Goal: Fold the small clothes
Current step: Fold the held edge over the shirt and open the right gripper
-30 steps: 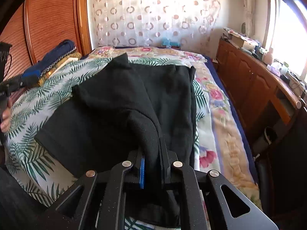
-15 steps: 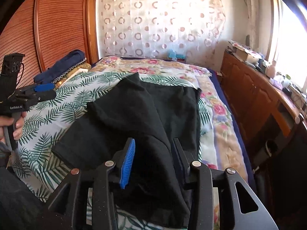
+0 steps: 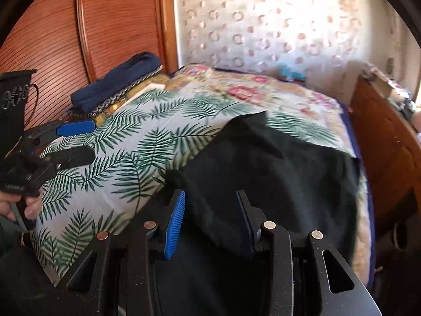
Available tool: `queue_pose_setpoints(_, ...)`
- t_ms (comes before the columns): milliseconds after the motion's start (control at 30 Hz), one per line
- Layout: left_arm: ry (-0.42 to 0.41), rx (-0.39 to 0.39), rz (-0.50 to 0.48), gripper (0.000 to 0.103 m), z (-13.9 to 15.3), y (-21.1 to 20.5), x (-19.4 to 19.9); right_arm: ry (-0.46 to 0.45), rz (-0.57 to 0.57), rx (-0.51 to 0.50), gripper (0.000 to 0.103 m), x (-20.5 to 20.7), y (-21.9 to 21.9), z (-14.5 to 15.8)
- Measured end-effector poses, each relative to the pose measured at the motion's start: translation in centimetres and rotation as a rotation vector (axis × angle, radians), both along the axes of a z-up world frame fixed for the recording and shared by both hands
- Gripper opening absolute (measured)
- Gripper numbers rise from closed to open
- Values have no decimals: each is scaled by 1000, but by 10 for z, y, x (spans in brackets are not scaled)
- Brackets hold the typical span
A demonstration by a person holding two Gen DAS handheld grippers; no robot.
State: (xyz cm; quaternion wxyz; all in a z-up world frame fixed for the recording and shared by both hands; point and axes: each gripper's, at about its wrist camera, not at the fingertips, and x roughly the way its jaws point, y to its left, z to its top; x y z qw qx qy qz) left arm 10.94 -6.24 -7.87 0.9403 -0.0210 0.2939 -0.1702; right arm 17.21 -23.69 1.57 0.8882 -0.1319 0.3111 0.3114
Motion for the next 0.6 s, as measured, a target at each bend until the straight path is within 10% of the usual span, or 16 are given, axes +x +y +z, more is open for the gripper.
queue_pose_setpoints(533, 11, 2, 1, 81, -4, 3, 0, 106, 91, -95, 43, 50, 54, -34)
queue_pose_setpoints(600, 13, 3, -1, 81, -5, 3, -1, 110, 82, -77, 26, 52, 53, -36)
